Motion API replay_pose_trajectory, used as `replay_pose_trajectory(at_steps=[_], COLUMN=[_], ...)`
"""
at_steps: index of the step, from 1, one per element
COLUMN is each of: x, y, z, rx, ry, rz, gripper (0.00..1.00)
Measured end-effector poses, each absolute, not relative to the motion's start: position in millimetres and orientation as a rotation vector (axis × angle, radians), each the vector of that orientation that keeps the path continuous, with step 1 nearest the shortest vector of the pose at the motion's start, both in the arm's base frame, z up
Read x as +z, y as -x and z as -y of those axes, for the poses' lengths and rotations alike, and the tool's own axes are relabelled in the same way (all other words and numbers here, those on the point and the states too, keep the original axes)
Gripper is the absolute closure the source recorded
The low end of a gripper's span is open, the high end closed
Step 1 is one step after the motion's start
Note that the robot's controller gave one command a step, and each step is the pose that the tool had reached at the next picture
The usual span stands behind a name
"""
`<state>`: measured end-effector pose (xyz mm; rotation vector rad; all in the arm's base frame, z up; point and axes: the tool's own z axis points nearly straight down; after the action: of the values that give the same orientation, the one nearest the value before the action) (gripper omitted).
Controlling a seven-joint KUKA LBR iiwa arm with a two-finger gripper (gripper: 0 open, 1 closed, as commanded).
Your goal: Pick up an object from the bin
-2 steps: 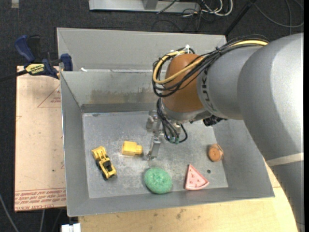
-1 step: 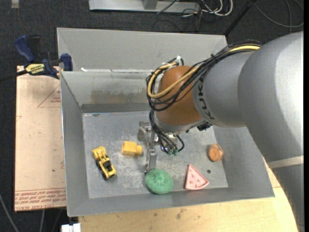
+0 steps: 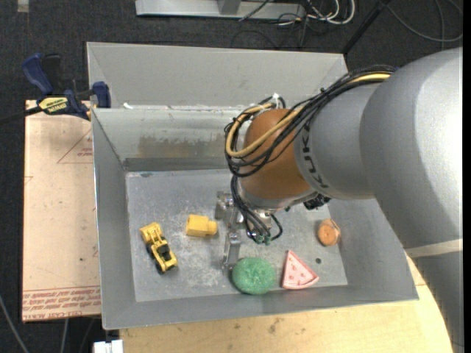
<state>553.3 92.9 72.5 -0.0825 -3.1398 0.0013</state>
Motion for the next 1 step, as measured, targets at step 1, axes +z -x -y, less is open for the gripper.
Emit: replay_pose_trajectory(at_steps=[1], x=[78.5], y=[-567.4], z=[-132.5], rx=[-0.001], ry=[0.206], rz=[3.136], gripper=[0.0])
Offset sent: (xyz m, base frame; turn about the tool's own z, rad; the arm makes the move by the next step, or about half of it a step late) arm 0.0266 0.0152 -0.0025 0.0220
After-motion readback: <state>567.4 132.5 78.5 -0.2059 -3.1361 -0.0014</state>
